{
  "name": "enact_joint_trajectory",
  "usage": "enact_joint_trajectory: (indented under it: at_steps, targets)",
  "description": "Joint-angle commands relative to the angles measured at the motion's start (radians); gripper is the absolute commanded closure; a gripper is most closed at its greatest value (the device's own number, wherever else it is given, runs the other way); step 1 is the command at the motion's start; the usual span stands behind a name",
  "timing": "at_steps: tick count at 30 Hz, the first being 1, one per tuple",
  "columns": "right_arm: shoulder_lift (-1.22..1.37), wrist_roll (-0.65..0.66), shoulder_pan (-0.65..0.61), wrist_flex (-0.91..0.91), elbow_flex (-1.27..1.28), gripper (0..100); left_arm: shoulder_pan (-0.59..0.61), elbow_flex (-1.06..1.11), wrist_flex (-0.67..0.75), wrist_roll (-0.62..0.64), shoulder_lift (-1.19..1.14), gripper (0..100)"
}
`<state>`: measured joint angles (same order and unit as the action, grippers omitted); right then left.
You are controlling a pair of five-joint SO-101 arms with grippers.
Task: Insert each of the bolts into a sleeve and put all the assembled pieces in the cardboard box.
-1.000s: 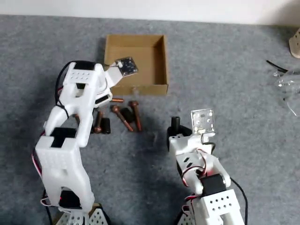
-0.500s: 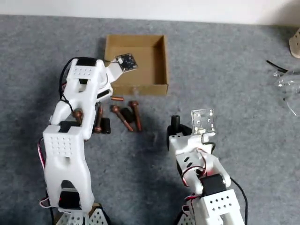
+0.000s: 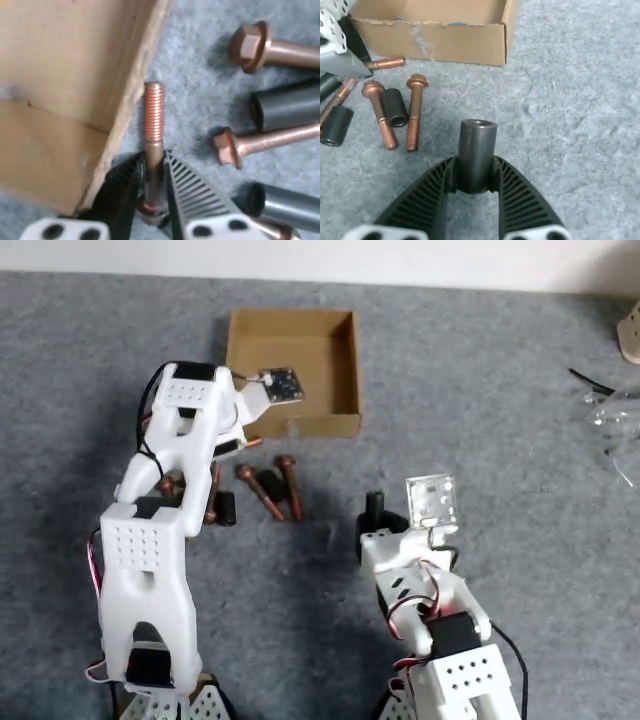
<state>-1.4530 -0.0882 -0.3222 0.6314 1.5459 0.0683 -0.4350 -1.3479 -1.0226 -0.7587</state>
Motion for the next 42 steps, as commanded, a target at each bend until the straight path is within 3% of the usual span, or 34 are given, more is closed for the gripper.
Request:
enact_joint_trajectory:
  at_steps: [1,6,19,25,29,35,42]
  targets:
    - [-0.025,0.011,0.007,-0.041,-0.019,99.5,0.022,-0.010,-0.035,-0.003,-0.001,99]
    - [-0.025,0.011,0.007,-0.041,-0.019,99.5,0.021,-0.008,-0.055,0.002,0.062,99]
    - [-0.025,0.011,0.007,-0.041,-0.019,99.5,0.002,-0.031,-0.350,-0.003,0.489,99]
    - [-0.025,0.011,0.007,-0.041,-0.018,99.5,-0.005,-0.015,-0.399,-0.003,0.634,99]
    - [-0.025,0.011,0.007,-0.041,-0.018,99.5,-0.056,0.137,-0.402,-0.077,0.714,99]
    - [-0.025,0.011,0.007,-0.041,-0.016,99.5,-0.211,0.530,-0.399,-0.207,0.865,99]
    - [-0.025,0.011,0.007,-0.041,-0.016,99.5,-0.343,0.843,-0.365,-0.218,0.993,99]
